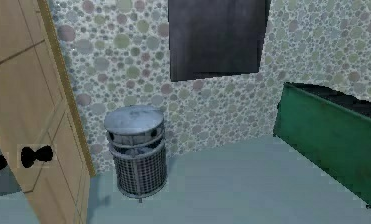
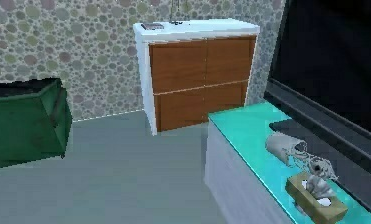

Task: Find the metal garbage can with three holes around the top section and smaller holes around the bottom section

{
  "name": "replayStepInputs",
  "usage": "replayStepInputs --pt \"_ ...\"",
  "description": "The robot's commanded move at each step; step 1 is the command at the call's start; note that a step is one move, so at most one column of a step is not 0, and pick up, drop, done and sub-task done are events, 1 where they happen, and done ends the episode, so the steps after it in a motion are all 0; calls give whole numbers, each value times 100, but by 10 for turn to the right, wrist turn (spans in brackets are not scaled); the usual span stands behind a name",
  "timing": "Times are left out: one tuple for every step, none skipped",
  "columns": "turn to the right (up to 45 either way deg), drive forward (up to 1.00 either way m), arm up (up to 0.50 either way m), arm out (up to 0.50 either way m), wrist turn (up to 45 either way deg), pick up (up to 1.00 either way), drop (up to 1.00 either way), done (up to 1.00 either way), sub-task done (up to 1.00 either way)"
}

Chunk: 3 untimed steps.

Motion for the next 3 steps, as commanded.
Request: replayStepInputs --pt "0 30 0 0 0 0 0 0 0" --pt "-180 0 0 0 0 0 0 0 0" --pt "0 0 0 0 0 0 0 100 0"
